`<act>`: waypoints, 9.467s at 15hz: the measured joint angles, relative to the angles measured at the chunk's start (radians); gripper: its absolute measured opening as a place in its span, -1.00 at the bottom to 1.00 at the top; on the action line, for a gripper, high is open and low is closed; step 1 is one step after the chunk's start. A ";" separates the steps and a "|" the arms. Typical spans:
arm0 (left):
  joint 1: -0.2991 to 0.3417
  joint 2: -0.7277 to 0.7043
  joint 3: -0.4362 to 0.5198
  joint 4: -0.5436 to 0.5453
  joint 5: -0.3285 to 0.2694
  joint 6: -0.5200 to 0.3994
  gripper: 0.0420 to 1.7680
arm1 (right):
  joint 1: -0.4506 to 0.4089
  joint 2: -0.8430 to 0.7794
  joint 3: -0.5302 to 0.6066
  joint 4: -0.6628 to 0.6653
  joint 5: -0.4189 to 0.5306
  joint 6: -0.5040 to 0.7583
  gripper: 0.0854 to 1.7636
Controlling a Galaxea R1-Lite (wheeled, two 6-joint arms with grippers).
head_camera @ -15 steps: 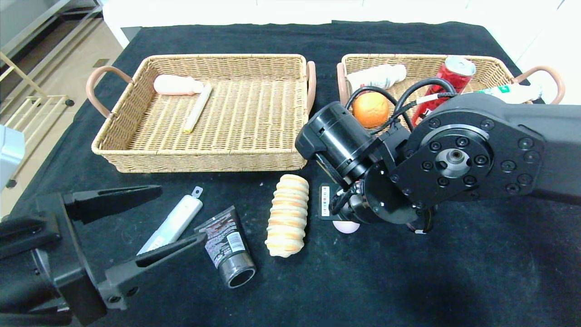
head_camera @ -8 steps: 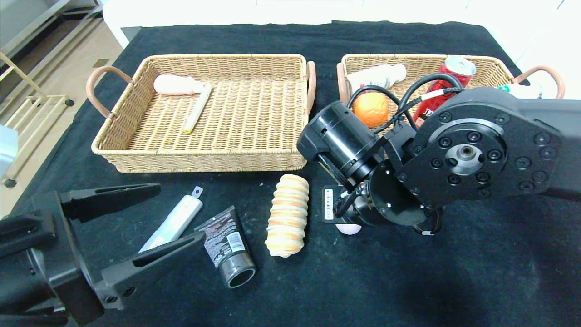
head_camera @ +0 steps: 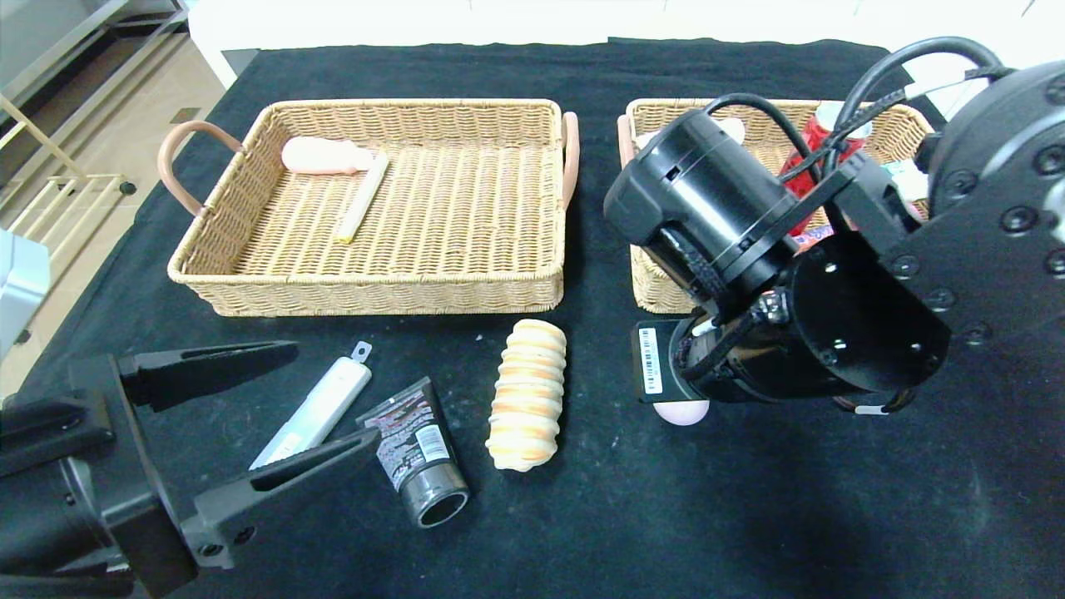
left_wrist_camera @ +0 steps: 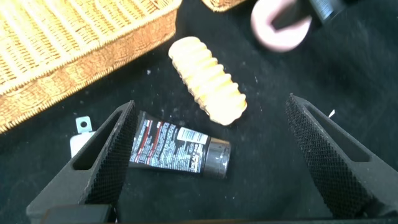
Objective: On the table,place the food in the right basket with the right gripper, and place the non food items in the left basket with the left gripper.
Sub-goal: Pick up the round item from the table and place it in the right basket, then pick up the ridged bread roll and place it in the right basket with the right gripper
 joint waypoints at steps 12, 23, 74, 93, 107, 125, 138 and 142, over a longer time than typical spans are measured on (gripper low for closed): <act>-0.003 0.006 0.003 0.003 -0.001 0.006 0.94 | -0.115 -0.080 -0.055 -0.235 -0.087 -0.236 -0.91; -0.003 0.006 0.003 0.000 -0.001 0.006 0.94 | -0.239 -0.013 -0.051 -0.436 -0.106 -0.356 -0.91; 0.134 -0.072 -0.064 -0.011 -0.005 0.025 0.94 | 0.144 0.254 -0.054 -0.509 -0.209 -0.200 0.92; 0.135 -0.073 -0.062 0.000 -0.006 0.029 0.94 | 0.119 0.302 -0.054 -0.538 -0.209 -0.198 0.29; 0.135 -0.069 -0.060 0.002 -0.006 0.030 0.94 | 0.120 0.303 -0.054 -0.535 -0.208 -0.198 -0.63; 0.163 -0.064 -0.062 -0.003 -0.009 0.023 0.94 | 0.106 0.068 -0.042 -0.319 -0.215 -0.181 -0.68; 0.159 -0.058 -0.054 0.003 -0.012 0.029 0.94 | -0.176 -0.057 -0.017 -0.335 -0.210 -0.330 -0.69; 0.157 -0.053 -0.052 0.003 -0.012 0.030 0.94 | -0.223 -0.041 -0.049 -0.549 -0.197 -0.513 -0.69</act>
